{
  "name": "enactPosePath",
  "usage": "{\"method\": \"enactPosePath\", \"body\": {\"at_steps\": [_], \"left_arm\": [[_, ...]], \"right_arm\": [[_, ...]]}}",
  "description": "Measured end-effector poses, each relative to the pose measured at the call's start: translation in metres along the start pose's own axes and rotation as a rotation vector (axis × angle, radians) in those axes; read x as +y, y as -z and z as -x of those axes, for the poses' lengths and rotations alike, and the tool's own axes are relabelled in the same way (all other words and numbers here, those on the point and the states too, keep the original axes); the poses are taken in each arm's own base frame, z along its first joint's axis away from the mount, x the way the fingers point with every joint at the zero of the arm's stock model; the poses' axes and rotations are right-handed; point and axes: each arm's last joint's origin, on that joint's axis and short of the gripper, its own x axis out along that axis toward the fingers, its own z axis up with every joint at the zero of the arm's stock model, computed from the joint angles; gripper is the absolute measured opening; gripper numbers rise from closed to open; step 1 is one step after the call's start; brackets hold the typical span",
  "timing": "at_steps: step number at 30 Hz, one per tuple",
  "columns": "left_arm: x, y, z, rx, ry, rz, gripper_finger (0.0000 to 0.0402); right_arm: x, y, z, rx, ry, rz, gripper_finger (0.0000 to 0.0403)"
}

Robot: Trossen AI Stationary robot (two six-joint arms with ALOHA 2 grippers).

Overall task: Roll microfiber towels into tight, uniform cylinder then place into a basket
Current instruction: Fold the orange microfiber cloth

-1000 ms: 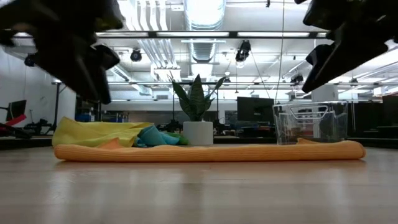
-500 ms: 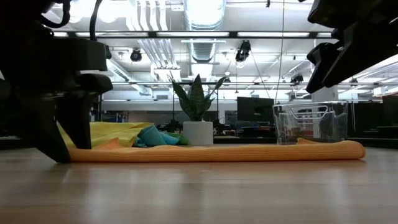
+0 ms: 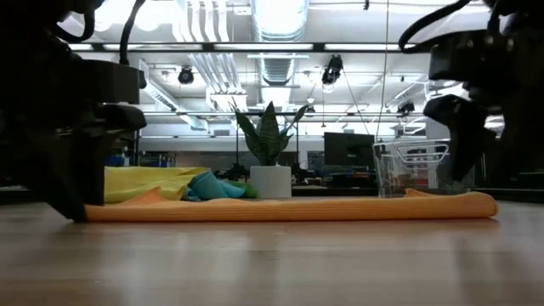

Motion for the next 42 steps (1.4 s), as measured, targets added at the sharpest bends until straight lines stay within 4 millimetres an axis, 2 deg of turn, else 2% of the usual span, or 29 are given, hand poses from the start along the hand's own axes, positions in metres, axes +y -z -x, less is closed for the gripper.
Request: {"method": "enactPosePath", "body": {"at_steps": [7,13,22,28,31,35,42], "left_arm": [[0.000,0.000,0.000,0.001,0.000,0.027,0.0006],[0.000,0.002,0.000,0.013,-0.005,0.087,0.0003],[0.000,0.002,0.000,0.017,-0.006,0.114,0.0003],[-0.001,0.003,0.000,0.016,-0.005,0.138,0.0003],[-0.002,0.003,-0.001,0.015,-0.005,0.139,0.0003],[-0.002,0.003,-0.001,0.015,-0.005,0.139,0.0003],[-0.002,0.003,-0.001,0.014,-0.004,0.177,0.0003]], "right_arm": [[0.011,-0.013,-0.026,0.102,0.018,0.148,0.0224],[0.016,-0.014,-0.035,0.178,0.037,0.171,0.0203],[0.022,-0.015,-0.018,0.154,0.025,0.161,0.0116],[0.023,-0.010,-0.022,0.152,0.048,0.138,0.0053],[0.024,-0.008,-0.027,0.164,0.059,0.125,0.0035],[0.025,-0.009,-0.032,0.162,0.068,0.090,0.0038],[0.026,-0.011,-0.032,0.147,0.059,0.077,0.0076]]}}
